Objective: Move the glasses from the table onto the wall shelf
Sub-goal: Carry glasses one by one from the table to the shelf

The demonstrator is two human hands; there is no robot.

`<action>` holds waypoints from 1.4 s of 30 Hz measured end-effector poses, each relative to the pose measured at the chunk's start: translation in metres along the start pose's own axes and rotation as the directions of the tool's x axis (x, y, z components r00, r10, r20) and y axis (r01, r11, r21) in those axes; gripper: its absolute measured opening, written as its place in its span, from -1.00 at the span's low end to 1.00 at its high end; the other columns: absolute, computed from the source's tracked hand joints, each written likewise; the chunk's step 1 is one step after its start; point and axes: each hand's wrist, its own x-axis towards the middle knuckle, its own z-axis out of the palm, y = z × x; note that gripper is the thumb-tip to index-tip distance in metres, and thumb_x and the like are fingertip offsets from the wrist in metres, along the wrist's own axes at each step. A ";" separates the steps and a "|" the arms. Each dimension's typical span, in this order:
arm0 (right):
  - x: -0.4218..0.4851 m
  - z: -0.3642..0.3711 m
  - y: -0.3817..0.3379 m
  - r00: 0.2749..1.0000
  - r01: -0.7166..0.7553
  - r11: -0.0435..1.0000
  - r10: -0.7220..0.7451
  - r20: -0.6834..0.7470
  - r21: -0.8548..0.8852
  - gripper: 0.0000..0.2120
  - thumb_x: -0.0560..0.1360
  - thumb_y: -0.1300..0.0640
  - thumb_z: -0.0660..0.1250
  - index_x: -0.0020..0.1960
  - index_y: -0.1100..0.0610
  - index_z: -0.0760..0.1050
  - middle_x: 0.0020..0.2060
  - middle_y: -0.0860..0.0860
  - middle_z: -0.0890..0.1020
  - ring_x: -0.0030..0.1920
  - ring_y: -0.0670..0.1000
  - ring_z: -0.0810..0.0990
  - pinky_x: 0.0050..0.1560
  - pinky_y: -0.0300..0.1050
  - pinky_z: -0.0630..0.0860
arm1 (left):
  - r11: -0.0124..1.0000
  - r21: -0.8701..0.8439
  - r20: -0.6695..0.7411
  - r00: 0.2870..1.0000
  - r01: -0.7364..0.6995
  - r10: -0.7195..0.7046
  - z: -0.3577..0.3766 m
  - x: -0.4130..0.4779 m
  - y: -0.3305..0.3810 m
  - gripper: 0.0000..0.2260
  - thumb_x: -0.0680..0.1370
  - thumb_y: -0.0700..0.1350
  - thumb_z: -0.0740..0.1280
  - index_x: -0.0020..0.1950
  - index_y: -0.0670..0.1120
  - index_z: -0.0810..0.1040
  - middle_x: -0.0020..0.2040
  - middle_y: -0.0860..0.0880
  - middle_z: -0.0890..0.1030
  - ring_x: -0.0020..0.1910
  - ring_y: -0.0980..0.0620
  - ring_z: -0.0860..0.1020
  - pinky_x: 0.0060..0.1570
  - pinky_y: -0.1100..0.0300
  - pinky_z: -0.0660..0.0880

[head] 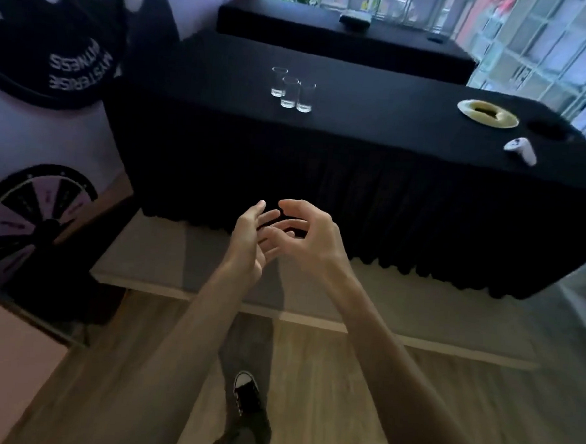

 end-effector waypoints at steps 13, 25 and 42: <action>0.222 -0.040 0.045 0.993 -0.112 0.988 0.108 -0.035 -0.107 -0.31 0.46 0.24 0.54 0.53 0.09 0.41 0.27 -0.05 0.61 0.22 -0.11 0.64 0.15 -0.32 0.59 | 0.984 -0.139 0.030 0.993 0.113 -0.110 0.092 0.229 0.051 -0.62 0.64 0.07 0.30 0.26 -0.19 0.62 0.15 -0.20 0.73 0.09 -0.13 0.72 0.20 -0.01 0.62; 0.373 -0.066 0.112 0.990 -0.139 0.990 0.139 -0.027 -0.008 -0.36 0.46 0.24 0.56 0.49 0.10 0.44 0.30 0.04 0.62 0.27 -0.02 0.62 0.06 -0.36 0.56 | 0.993 -0.047 -0.108 0.987 0.110 -0.115 0.135 0.365 0.084 -0.65 0.63 0.10 0.30 0.17 -0.16 0.65 0.08 -0.17 0.75 0.05 -0.13 0.73 0.06 0.04 0.67; 0.642 -0.053 0.234 0.992 -0.128 0.991 0.127 -0.009 -0.044 -0.19 0.38 -0.03 0.62 0.53 0.14 0.38 0.35 0.07 0.60 0.35 0.04 0.57 0.32 -0.05 0.53 | 0.968 -0.243 -0.390 0.920 -0.059 -0.042 0.203 0.552 0.127 -0.51 0.64 0.10 0.30 0.41 -0.23 0.48 0.20 -0.28 0.67 0.10 -0.22 0.72 0.15 -0.02 0.66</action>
